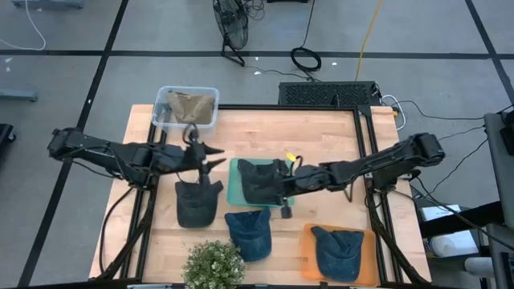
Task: Pick & Place hat
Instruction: Put the blue cap into the orange bin
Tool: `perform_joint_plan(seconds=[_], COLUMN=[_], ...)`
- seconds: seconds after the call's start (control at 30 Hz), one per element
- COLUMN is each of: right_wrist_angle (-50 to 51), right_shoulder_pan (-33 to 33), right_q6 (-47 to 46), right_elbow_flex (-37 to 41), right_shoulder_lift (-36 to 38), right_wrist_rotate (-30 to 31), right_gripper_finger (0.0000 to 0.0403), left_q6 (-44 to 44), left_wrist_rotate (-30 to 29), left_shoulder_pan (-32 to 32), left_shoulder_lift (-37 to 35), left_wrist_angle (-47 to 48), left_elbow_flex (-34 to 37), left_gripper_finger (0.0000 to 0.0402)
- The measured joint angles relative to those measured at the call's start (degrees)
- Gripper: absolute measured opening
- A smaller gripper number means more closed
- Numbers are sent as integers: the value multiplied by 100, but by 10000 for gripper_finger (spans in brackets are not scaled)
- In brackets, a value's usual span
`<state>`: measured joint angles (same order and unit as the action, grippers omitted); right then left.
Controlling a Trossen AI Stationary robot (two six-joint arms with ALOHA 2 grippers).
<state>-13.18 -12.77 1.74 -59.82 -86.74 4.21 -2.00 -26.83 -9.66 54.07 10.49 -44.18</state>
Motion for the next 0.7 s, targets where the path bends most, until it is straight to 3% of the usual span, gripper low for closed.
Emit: perform_joint_plan(seconds=[0.1,0.3,0.4,0.53,0.7], right_wrist_angle=[100,360,795,691,351], right_shoulder_pan=[-43,-199,-345,-489,-690], right_q6=[-3,-275,-377,-866,-1380], right_elbow_flex=[-310,-836,-949,-1001,-999], right_shoulder_lift=[-354,-938,-1008,-986,-1020], right_wrist_rotate=[-97,-457,-444,-446,-287], right_gripper_finger=[130,130,130,130,130], left_q6=[-36,726,771,952,703], left_wrist_rotate=[12,-180,76,494,538], left_shoulder_pan=[6,12,10,10,10], left_shoulder_lift=[-206,-667,-806,-878,-871], left_wrist_angle=[-359,-1576,-2088,-2111,-1803], left_elbow_flex=[4,4,2,2,4], left_gripper_finger=[131,131,131,131,131])
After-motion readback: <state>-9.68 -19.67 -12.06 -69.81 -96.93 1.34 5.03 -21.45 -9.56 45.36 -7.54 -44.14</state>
